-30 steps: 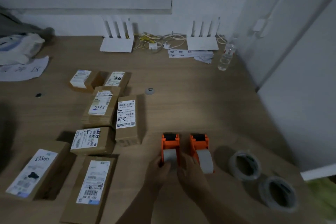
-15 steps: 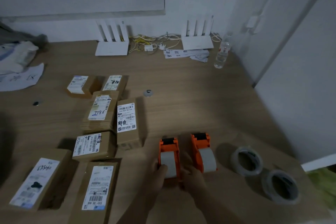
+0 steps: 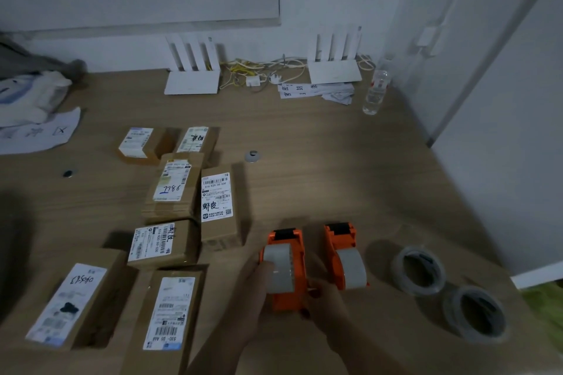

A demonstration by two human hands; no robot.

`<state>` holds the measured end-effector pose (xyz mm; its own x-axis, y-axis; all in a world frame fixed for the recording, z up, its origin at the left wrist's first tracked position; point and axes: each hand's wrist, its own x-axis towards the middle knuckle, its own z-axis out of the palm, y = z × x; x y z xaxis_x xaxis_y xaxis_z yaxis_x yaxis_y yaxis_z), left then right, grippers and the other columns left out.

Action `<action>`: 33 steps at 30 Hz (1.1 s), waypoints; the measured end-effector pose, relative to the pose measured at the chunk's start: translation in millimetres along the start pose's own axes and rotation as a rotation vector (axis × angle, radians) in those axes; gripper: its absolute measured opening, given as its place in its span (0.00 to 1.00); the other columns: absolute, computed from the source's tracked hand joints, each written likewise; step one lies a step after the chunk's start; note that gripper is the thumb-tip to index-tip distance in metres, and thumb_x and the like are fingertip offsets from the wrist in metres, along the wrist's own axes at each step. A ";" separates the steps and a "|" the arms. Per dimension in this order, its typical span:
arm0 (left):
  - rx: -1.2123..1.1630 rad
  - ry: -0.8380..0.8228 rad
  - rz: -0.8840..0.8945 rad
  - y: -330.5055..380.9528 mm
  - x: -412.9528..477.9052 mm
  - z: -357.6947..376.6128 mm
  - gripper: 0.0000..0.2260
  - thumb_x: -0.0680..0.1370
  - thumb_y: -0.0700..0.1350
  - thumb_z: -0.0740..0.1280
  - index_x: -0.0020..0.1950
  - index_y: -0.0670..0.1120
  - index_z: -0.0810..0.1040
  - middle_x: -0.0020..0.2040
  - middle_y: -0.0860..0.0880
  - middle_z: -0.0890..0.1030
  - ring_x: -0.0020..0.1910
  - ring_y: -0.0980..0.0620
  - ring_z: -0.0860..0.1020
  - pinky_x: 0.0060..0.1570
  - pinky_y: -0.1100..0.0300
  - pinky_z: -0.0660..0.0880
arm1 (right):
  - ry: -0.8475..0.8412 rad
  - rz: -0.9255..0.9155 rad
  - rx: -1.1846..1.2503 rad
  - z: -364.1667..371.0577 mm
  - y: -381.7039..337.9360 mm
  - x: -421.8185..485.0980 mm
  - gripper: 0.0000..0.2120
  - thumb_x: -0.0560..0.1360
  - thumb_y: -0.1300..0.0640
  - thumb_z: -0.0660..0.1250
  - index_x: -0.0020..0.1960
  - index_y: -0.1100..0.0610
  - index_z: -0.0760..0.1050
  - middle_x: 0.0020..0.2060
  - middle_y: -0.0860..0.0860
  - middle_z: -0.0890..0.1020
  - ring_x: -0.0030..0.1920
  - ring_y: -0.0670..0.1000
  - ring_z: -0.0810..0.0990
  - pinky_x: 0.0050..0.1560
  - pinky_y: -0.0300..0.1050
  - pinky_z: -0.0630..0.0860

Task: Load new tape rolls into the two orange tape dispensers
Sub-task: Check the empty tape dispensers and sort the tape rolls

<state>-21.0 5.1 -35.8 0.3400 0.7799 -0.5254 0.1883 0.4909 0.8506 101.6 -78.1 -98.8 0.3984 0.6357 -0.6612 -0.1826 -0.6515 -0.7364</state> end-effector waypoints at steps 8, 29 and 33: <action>0.019 -0.031 -0.006 8.9 4.6 4.8 0.09 0.77 0.40 0.62 0.53 0.44 0.79 0.50 0.37 0.83 0.46 0.42 0.82 0.41 0.53 0.78 | 0.109 -0.186 -0.162 -0.9 -29.6 -0.3 0.10 0.78 0.54 0.64 0.57 0.50 0.79 0.49 0.45 0.84 0.49 0.46 0.83 0.50 0.44 0.80; -0.024 0.062 0.024 0.9 34.3 28.4 0.08 0.78 0.35 0.63 0.47 0.45 0.80 0.42 0.43 0.84 0.39 0.47 0.81 0.38 0.55 0.77 | 0.125 -0.348 0.016 -106.5 -109.4 22.8 0.17 0.70 0.47 0.70 0.37 0.63 0.77 0.32 0.57 0.78 0.34 0.52 0.78 0.38 0.50 0.74; -0.022 0.076 0.026 -4.1 36.1 31.5 0.08 0.78 0.36 0.63 0.46 0.46 0.80 0.41 0.44 0.84 0.40 0.47 0.81 0.40 0.52 0.77 | 0.353 -0.483 -0.563 -172.5 -128.1 58.2 0.20 0.73 0.56 0.70 0.28 0.52 0.64 0.25 0.47 0.71 0.27 0.44 0.71 0.32 0.41 0.68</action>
<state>19.5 19.0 -57.6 0.2736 0.8194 -0.5038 0.1598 0.4777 0.8638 303.3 -29.1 -18.2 0.5944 0.7925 -0.1366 0.5225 -0.5097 -0.6835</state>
